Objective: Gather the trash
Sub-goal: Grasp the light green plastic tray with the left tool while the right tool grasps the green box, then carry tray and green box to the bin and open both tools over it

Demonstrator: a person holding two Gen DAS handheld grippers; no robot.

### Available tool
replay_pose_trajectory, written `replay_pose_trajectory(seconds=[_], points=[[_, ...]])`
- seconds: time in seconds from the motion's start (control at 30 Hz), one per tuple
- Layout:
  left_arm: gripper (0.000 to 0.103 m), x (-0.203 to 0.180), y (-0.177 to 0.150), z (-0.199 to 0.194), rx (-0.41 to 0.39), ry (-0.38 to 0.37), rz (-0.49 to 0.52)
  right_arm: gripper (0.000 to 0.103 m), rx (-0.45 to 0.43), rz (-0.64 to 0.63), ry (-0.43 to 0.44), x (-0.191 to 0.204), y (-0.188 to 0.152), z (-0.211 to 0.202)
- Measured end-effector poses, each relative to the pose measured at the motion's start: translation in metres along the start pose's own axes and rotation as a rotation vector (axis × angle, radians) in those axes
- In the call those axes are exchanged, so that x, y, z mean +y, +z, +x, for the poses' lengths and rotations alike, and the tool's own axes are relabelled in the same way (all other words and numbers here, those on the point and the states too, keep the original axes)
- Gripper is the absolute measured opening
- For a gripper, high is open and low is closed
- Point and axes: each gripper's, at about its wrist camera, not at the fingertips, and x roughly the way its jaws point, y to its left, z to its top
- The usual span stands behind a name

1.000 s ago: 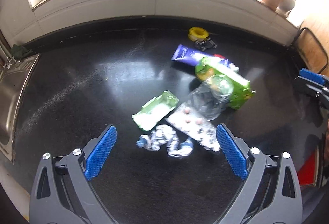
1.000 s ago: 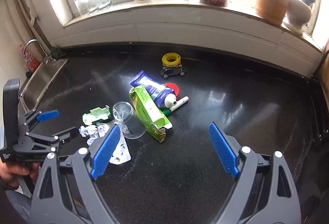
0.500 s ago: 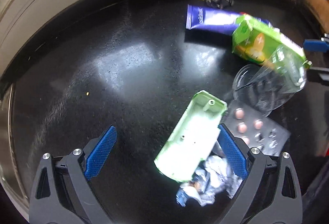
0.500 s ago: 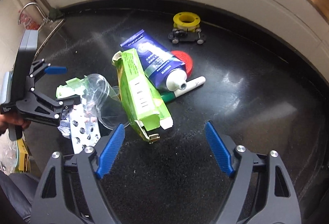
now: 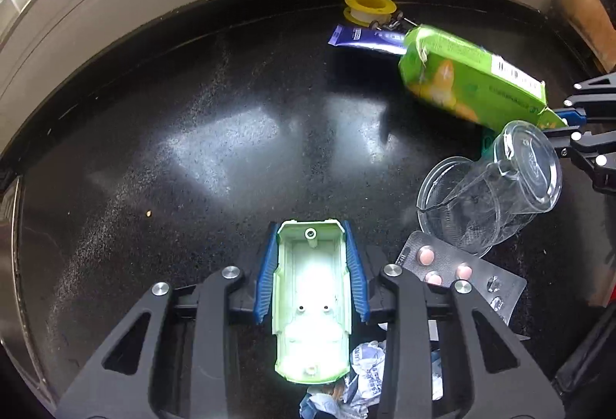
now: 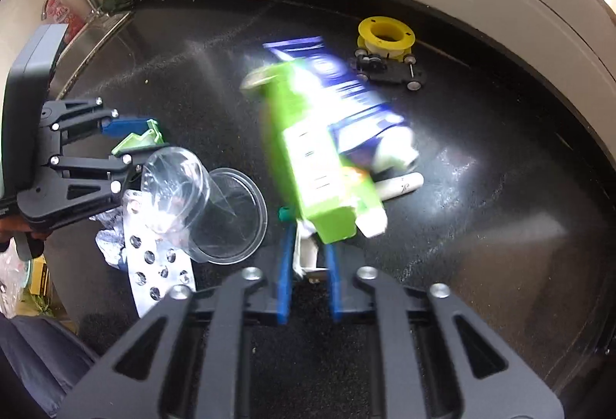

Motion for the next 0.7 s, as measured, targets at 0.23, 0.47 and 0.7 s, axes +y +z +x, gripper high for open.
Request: replay_pose_trajectory(seconds=[0.23, 0.47, 0.7], points=[[0.033, 0.0, -0.011, -0.038, -0.051, 0.049, -0.062, 0.013, -0.09, 0.027, -0.012, 0.004, -0.004, -0.037], [0.033, 0.005, -0.027, -0.101, -0.112, 0.053, -0.202, 0.013, -0.194, 0.058, -0.038, 0.016, -0.019, -0.085], [0.033, -0.019, -0.056, -0.114, -0.095, 0.031, -0.236, 0.013, -0.199, 0.091, -0.063, 0.026, -0.045, -0.097]])
